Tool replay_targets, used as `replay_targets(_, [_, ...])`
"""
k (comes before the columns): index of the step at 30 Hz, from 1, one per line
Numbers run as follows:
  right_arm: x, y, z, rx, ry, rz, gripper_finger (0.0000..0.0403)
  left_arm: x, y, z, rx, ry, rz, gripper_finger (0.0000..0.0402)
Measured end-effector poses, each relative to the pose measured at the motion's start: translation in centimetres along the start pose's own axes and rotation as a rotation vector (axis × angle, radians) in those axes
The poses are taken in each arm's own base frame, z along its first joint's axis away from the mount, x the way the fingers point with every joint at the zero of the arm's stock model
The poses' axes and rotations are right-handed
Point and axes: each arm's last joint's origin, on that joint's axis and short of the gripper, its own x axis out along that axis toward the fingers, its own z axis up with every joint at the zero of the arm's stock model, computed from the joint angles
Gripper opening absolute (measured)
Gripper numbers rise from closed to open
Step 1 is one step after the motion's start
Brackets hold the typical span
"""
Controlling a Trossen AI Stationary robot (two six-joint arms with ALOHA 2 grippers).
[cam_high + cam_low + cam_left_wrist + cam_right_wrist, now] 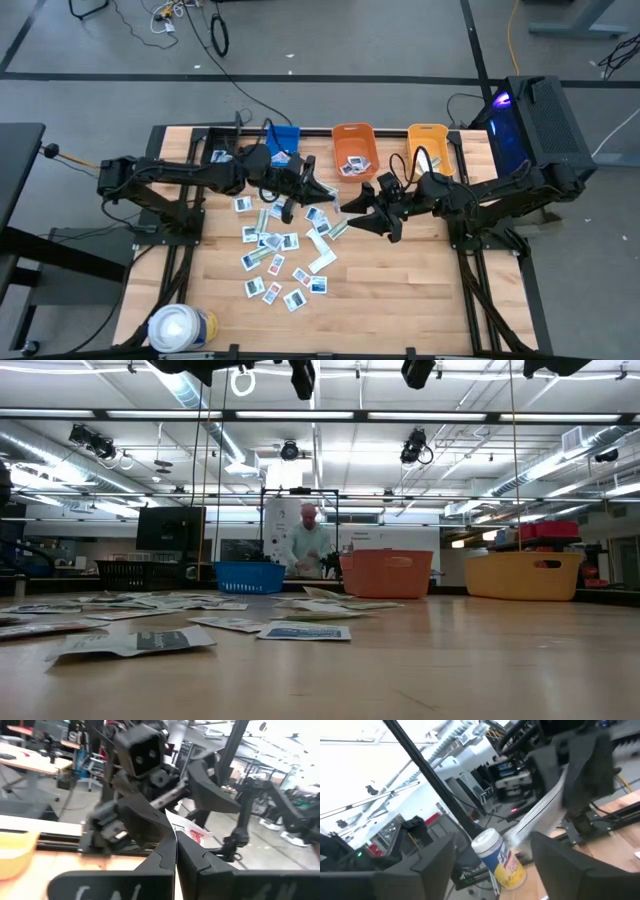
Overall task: Pick & Place First Aid Supplies
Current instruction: Put the ointment pack into the blue bin
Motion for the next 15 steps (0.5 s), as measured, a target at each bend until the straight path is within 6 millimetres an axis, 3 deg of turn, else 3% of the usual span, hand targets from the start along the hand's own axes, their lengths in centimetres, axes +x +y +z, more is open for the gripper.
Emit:
replay_targets(6, [0.0, -0.2, -0.3, 0.005, 0.030, -0.019, 0.0302, -2.4, 0.5, 1.7, 0.041, 0.023, 0.116, 0.0002])
replay_targets(15, [-0.1, -1.1, -0.6, -0.059, 0.062, -0.120, 0.0290, -6.9, 1.8, 3.7, 0.032, 0.059, 0.418, 0.0001])
